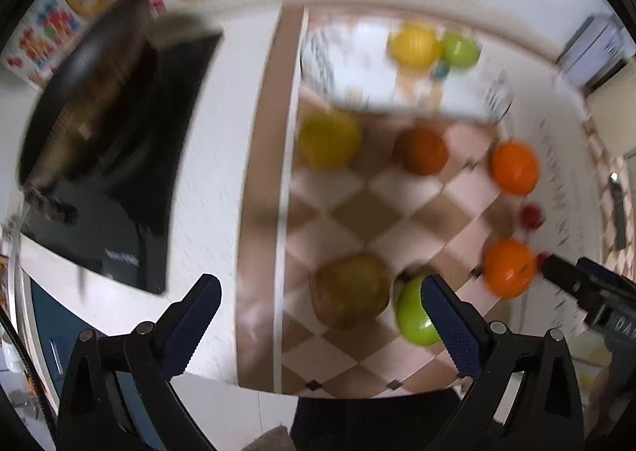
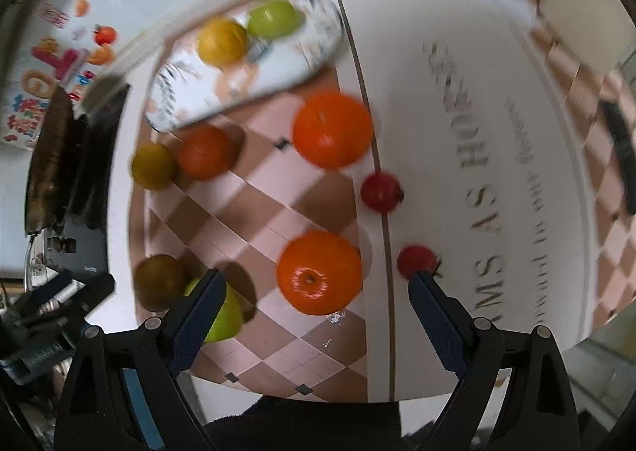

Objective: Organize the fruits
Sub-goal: 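Grasp a brown pear with the left tool while the right tool grasps an orange, then place the pear and orange on the plate and open both tools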

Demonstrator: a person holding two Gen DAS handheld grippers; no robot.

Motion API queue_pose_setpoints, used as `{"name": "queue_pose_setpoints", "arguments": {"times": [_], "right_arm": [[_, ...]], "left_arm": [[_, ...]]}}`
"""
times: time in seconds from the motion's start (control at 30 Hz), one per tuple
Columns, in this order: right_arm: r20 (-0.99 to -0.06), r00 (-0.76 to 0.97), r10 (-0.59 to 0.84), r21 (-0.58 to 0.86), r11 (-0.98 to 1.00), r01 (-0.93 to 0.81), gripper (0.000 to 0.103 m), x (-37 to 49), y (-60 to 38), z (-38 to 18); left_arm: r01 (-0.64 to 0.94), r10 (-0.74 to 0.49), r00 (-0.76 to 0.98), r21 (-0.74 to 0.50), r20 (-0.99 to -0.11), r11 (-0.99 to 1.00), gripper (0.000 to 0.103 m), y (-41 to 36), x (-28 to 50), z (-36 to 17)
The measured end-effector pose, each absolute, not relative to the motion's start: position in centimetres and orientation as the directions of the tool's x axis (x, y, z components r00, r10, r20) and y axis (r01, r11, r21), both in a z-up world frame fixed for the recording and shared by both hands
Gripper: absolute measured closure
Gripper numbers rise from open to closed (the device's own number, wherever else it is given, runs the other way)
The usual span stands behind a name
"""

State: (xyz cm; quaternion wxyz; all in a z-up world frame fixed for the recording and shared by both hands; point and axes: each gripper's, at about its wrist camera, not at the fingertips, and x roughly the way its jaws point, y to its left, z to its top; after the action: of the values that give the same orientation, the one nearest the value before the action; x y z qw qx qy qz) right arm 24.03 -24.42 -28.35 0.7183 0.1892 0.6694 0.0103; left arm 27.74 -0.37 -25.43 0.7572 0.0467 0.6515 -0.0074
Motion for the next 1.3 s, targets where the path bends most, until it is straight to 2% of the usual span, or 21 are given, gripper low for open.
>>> {"name": "queue_pose_setpoints", "arguments": {"times": [0.23,0.33,0.37,0.4,0.5,0.53,0.6,0.83,1.07,1.2,1.3], "right_arm": [[-0.947,0.038,0.32,0.318,0.908,0.273,0.008,24.6,-24.4,-32.1],[-0.941,0.019,0.339,0.33,0.902,0.278,0.01,24.8,-24.1,-33.1],[-0.938,0.011,0.346,0.335,0.899,0.282,0.011,24.9,-24.0,-33.4],[-0.935,0.005,0.353,0.34,0.896,0.287,0.013,25.0,-24.0,-33.8],[-0.93,-0.011,0.367,0.348,0.891,0.293,0.024,25.3,-23.6,-34.6],[-0.934,-0.002,0.358,0.342,0.895,0.286,0.031,25.5,-23.5,-34.5],[-0.943,-0.004,0.333,0.321,0.91,0.262,0.036,25.9,-23.0,-34.4],[-0.943,0.01,0.332,0.325,0.916,0.235,0.037,26.3,-22.2,-33.6],[-0.9,0.115,0.42,0.435,0.869,0.235,0.037,30.3,-22.7,-29.1],[-0.887,0.165,0.431,0.459,0.859,0.225,0.037,34.9,-23.0,-27.5],[-0.893,0.181,0.412,0.446,0.866,0.225,0.037,39.3,-23.1,-27.9]], "left_arm": [[0.017,0.006,0.003,0.006,-1.0,1.0,0.0,0.1,28.3,-31.1],[-0.015,-0.046,-0.047,-0.045,-0.998,0.999,0.005,0.3,28.4,-32.8],[-0.02,-0.057,-0.057,-0.056,-0.997,0.998,0.012,0.3,28.4,-33.2],[-0.025,-0.076,-0.07,-0.074,-0.995,0.997,0.024,0.2,28.4,-33.7],[-0.039,-0.136,-0.084,-0.133,-0.987,0.99,0.039,0.0,28.1,-34.4],[-0.036,-0.128,-0.079,-0.125,-0.989,0.991,0.039,-0.1,28.1,-34.4],[-0.006,-0.097,-0.059,-0.096,-0.994,0.995,0.039,-0.8,27.8,-34.1],[0.032,-0.069,-0.014,-0.07,-0.997,0.997,0.039,-1.5,27.5,-32.6],[0.052,-0.193,0.103,-0.188,-0.976,0.981,0.039,-2.6,29.7,-25.1],[0.075,-0.248,0.167,-0.239,-0.954,0.968,0.039,-3.3,35.3,-21.1],[0.081,-0.225,0.185,-0.214,-0.957,0.974,0.039,-3.8,40.4,-20.8]]}}
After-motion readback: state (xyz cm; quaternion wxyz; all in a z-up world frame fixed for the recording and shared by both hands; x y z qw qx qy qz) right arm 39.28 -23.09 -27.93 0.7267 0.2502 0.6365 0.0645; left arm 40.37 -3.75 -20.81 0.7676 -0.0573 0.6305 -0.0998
